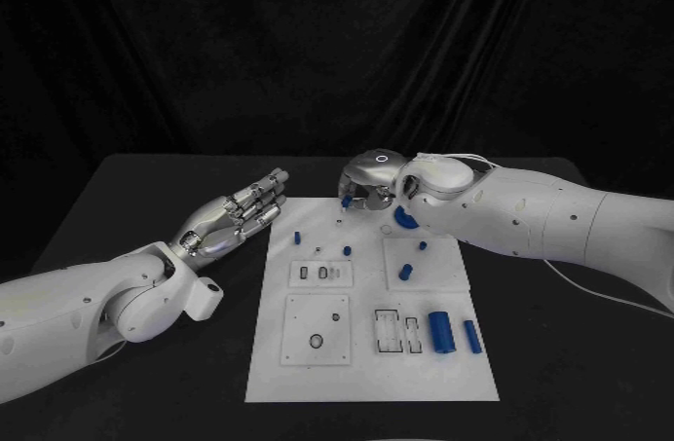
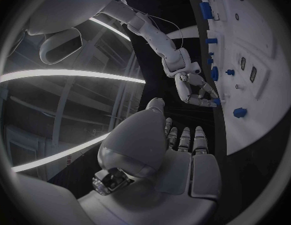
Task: Assemble the parts on the task board
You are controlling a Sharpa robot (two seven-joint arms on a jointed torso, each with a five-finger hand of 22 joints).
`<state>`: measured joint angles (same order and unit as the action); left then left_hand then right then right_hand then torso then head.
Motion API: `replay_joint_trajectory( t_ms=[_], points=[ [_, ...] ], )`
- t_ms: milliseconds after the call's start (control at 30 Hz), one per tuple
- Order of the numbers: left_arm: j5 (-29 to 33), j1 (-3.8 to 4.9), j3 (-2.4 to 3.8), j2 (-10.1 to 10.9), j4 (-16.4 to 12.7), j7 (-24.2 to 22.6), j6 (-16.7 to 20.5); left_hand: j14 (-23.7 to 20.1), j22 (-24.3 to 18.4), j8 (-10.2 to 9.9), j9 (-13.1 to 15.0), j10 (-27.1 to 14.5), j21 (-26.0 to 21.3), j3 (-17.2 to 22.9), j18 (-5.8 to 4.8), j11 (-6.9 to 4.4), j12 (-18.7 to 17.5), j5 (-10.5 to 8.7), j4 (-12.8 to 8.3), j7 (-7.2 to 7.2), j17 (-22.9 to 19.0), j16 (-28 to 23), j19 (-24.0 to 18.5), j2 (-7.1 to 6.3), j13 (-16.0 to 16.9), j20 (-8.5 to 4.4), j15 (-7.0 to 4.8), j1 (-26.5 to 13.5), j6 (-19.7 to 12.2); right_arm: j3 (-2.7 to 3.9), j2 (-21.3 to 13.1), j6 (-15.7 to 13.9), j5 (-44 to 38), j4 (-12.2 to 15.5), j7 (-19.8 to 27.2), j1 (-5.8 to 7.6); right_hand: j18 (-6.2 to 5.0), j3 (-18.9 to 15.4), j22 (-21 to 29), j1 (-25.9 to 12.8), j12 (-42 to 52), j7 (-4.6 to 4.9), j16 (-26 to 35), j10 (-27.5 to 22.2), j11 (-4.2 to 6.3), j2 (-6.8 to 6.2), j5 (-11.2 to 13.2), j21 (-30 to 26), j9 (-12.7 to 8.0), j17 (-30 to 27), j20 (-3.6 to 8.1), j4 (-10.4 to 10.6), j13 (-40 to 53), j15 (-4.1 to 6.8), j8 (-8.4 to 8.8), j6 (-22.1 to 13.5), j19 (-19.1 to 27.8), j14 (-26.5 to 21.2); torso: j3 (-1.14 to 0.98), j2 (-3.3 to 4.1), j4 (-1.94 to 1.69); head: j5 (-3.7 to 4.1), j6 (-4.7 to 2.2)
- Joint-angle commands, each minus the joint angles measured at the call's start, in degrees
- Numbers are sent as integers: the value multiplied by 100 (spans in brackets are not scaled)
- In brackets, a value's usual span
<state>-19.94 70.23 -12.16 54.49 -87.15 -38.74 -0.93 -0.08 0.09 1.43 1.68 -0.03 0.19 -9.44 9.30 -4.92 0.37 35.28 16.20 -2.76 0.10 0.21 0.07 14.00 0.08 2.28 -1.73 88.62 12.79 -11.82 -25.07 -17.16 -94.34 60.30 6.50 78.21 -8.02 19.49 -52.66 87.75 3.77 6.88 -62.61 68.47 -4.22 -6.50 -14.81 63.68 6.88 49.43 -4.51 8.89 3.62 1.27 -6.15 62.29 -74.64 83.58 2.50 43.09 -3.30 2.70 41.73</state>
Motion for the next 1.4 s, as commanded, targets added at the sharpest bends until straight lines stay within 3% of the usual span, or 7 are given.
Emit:
replay_joint_trajectory(
  t_ms=[33, 400, 1100, 1233, 1300, 1333, 1400],
  points=[
    [-25, 11, 4, -2, -8, -348, -79, 8, -9, 18, -6, 3, -19, 37, 34, 59, -37, 19, -10, 20, -10, -21, -7, 14, -8, 65, -99, 50, -43, -4, 2, -14, -50, 23, -110, -26, 55, 40, 1, -60, -31, 24, -19, -40, 0, -2, 32, 14, 7, -3, -49, -4, -6, -48, 17, -40, 8, -12, 0, 0, 4, 3, 4],
    [-25, 11, 4, 9, -6, -340, -73, 8, -9, 18, -6, 3, -19, 69, 36, 84, -37, 20, -21, 45, -10, -21, -7, 17, -8, 102, -64, 64, -53, -4, -37, 33, -27, 88, -90, -28, 49, 65, 5, -81, -35, 38, 9, -100, -17, -14, 43, 4, 3, -35, -61, -5, -9, -61, 54, -86, 41, -38, -4, -3, 23, -8, 4],
    [-25, 11, 4, -32, 50, -299, -113, 8, -9, 17, -7, 3, -19, 96, 38, 88, -37, 24, -34, 53, -10, -21, -7, 22, -8, 120, -50, 79, -65, -4, -22, 103, 143, 129, -148, -28, 37, 124, -5, -132, -24, 60, 50, -311, -59, -51, 117, -16, -21, -71, -100, -13, -8, -93, 173, -258, 124, -99, -4, -5, 8, 7, 12],
    [-25, 11, 4, -44, 67, -288, -120, 8, -9, 17, -7, 3, -19, 96, 38, 88, -37, 24, -34, 53, -10, -21, -7, 22, -8, 120, -50, 79, -65, -4, -19, 201, 144, 128, -211, -28, 30, 135, -12, -153, -29, 23, 46, -398, -65, -69, 124, -22, -29, -57, -95, -16, -10, -76, 205, -314, 149, -114, -3, -5, 7, 3, 11],
    [-25, 11, 4, -47, 72, -299, -119, 8, -9, 16, -8, 3, -19, 113, 41, 100, -37, 21, -40, 68, -10, -21, -7, 24, -8, 134, -42, 85, -72, -4, -20, 267, 144, 124, -244, -28, 18, 124, 1, -226, -31, -10, 13, -638, -98, -121, 163, -42, -79, -10, -67, -1, -11, -47, 266, -567, 178, -111, -3, -5, 8, 1, 15],
    [-25, 11, 4, -47, 73, -306, -117, 8, -9, 19, -5, 3, -19, 120, 43, 105, -37, 21, -41, 76, -10, -21, -7, 25, -8, 140, -39, 86, -53, -4, -23, 295, 144, 123, -261, -28, 12, 119, 9, -248, -20, -83, 17, -747, -115, -132, 190, -58, -105, -13, -54, -7, -6, -28, 260, -697, 196, -120, -3, -6, 9, 2, 18],
    [-25, 11, 4, -47, 77, -316, -115, 8, -9, 21, -3, 3, -19, 125, 44, 108, -37, 22, -43, 82, -10, -21, -7, 24, -8, 146, -34, 88, -44, -4, -26, 330, 144, 121, -284, -28, 3, 116, 47, -258, -18, -98, 50, -788, -118, -135, 201, -92, -112, -55, -47, -11, -5, -16, 257, -737, 223, -138, -3, -6, 8, -1, 20]
  ],
)
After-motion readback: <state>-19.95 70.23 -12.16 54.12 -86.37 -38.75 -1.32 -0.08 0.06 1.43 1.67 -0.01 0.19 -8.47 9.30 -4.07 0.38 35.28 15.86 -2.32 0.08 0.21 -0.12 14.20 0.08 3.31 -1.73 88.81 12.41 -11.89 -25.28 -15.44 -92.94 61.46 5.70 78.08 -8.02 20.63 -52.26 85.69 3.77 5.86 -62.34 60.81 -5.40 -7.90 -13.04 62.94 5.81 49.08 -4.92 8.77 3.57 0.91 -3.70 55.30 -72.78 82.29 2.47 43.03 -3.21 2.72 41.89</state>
